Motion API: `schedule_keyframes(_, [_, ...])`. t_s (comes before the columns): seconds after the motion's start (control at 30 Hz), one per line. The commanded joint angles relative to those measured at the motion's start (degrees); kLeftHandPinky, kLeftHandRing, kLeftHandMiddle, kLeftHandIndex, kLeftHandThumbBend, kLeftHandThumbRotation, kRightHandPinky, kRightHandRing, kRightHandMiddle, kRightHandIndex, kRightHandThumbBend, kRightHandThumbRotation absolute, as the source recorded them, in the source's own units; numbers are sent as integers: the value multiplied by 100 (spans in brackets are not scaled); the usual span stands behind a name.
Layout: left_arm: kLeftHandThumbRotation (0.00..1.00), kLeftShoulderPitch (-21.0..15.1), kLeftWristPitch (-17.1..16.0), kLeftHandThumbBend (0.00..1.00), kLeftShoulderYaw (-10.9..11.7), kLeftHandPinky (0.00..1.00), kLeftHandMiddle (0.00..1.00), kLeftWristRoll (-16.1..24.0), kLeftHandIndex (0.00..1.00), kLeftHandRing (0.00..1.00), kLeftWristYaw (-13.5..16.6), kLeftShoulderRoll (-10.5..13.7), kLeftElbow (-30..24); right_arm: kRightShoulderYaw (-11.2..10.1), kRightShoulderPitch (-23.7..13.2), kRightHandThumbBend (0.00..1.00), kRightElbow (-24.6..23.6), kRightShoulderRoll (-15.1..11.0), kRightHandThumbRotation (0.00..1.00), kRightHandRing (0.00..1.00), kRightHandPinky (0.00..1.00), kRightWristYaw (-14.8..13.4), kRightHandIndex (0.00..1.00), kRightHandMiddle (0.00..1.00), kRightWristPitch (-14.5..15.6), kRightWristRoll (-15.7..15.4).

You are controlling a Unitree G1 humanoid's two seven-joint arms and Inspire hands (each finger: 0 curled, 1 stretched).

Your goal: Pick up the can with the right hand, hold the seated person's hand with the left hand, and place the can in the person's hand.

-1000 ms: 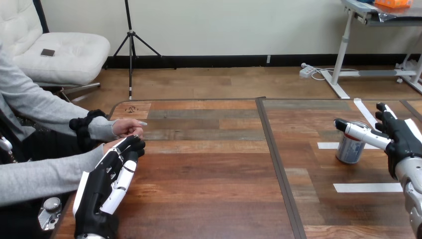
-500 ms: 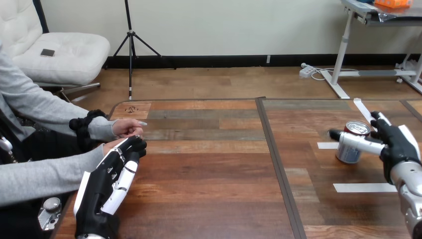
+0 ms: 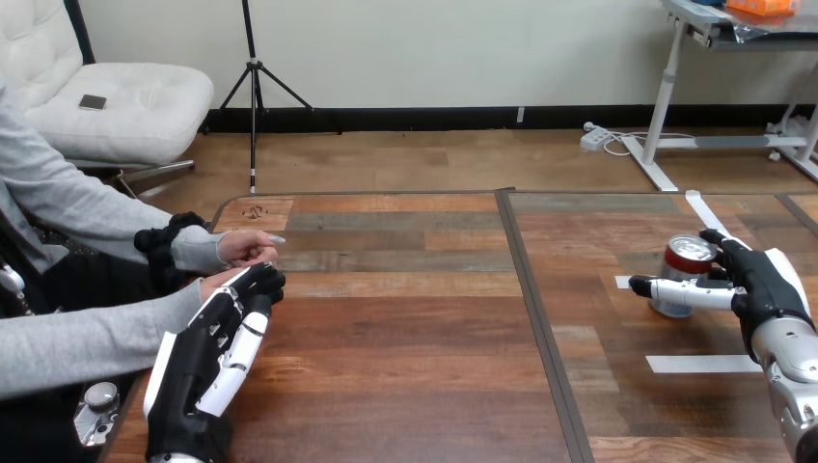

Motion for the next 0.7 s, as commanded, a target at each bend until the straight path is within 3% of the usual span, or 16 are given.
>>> schedule_keyframes(0.0, [54,-340,-124,28,64,89,81,-51,78,84,-37,66,-42,19,-266,100,-32,12,4,87,81,-83,88,87,-61,9])
schedule_keyframes(0.3, [53,-337,-94,25,64,89,80,-13,77,84,34,45,-70,-27,-262,100,-27,49,0,84,82,-186,82,82,-74,58])
schedule_keyframes(0.67, [53,-359,-117,29,57,88,80,-6,76,84,44,57,-17,-16,-256,92,-22,84,0,73,70,-356,76,74,-108,41])
